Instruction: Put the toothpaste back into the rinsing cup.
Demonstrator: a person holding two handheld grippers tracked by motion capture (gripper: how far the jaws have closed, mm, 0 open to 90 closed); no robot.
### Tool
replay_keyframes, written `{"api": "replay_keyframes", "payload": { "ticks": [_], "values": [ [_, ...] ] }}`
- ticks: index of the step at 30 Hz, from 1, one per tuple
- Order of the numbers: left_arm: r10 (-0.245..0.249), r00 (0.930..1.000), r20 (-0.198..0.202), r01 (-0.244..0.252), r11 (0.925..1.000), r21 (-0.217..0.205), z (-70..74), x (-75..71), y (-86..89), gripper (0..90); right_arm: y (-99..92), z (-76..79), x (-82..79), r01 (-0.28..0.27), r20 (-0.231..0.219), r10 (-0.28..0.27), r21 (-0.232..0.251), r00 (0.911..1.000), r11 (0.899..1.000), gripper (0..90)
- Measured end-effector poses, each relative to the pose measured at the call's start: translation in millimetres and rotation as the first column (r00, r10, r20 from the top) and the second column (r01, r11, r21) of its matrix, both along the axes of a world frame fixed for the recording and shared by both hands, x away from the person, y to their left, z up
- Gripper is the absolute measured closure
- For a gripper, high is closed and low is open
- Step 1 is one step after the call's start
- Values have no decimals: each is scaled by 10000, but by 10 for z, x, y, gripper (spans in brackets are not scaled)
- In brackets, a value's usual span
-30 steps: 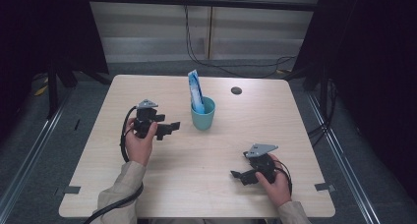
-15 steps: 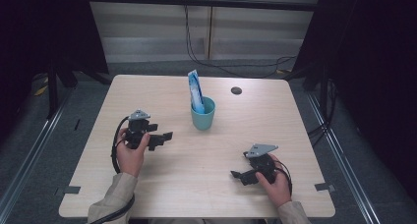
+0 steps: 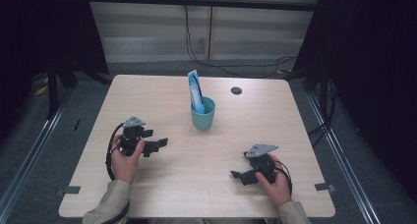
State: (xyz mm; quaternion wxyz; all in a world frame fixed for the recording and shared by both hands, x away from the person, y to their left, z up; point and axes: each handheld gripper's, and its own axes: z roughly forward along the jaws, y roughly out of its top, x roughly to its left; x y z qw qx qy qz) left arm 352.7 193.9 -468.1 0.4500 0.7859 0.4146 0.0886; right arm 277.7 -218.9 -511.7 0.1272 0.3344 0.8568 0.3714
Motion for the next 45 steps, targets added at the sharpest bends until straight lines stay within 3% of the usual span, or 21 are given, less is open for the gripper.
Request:
{"api": "replay_keyframes", "payload": {
  "ticks": [23,39,45],
  "values": [
    [163,9999,-12,-162,9974,707,-260,-220,226,244,1,0,0,5,0,-5,0,10000,10000,119],
    [43,9999,110,-59,9885,1511,-389,-318,297,241,1,0,0,6,0,-6,1,10000,10000,119],
    [-398,9982,447,296,9773,2097,-404,-338,268,209,1,0,0,6,-2,-6,2,10000,10000,119]
  ]
}}
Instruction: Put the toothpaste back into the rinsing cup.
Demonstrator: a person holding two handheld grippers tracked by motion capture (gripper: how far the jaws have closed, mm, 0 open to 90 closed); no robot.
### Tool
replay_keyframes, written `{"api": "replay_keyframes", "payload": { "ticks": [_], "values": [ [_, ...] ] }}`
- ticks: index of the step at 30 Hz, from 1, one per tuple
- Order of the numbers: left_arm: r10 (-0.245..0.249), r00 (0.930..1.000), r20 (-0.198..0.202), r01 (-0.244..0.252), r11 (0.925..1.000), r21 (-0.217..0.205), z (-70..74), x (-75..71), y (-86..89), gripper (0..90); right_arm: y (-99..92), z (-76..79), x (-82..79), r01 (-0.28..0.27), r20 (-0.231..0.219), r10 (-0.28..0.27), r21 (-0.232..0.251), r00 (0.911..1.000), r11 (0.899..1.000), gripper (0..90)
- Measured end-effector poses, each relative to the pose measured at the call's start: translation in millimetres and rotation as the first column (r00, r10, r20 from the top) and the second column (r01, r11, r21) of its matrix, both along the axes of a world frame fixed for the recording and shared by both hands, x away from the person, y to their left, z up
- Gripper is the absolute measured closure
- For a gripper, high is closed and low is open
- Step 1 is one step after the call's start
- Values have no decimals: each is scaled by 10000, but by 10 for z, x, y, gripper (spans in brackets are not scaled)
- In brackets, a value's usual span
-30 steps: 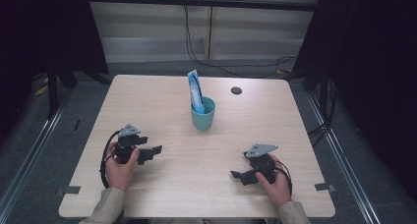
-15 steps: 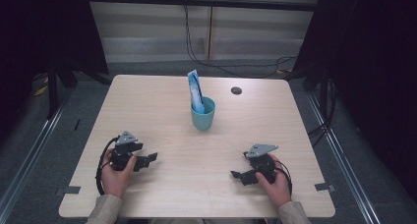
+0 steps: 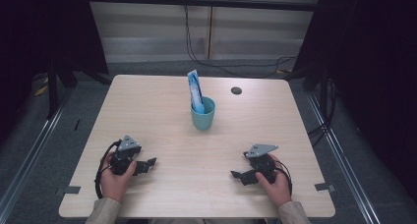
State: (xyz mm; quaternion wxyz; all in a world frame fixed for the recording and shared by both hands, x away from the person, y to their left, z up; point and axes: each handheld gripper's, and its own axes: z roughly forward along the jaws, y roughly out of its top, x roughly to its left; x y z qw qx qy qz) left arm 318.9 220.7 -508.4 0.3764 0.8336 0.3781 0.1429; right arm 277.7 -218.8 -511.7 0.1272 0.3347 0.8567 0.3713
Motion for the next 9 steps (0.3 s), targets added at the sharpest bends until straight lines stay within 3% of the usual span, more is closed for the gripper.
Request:
{"api": "replay_keyframes", "payload": {
  "ticks": [9],
  "values": [
    [-261,9996,82,257,9990,371,-4,-22,-23,166,-1,0,0,0,-7,0,9,10000,10000,119]
  ]
}}
